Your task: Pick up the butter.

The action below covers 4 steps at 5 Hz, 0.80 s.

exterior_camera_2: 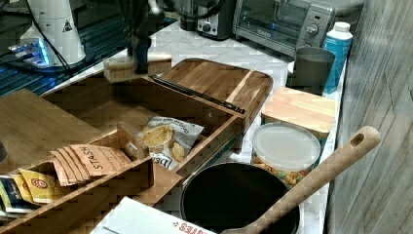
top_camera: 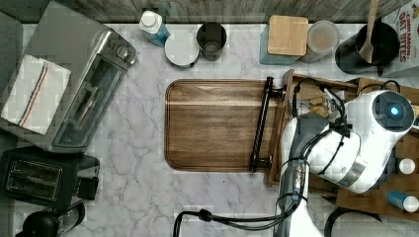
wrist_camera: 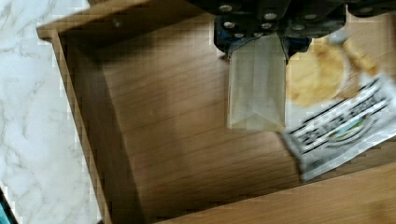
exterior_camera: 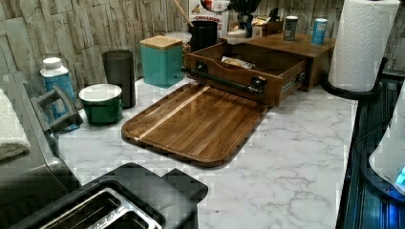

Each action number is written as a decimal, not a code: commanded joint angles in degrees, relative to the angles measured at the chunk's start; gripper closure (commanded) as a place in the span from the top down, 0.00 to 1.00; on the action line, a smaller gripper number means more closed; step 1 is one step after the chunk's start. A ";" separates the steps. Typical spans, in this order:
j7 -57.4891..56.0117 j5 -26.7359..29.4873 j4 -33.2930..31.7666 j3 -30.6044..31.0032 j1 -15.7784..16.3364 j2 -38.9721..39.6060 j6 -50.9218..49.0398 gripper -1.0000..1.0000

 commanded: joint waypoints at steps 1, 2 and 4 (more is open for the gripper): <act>17.34 2.59 13.98 7.71 8.69 -8.89 -8.30 0.00; 25.40 -2.06 13.17 10.98 12.90 -9.09 -7.32 0.00; 25.59 2.82 10.01 12.61 12.72 -10.62 -6.07 0.00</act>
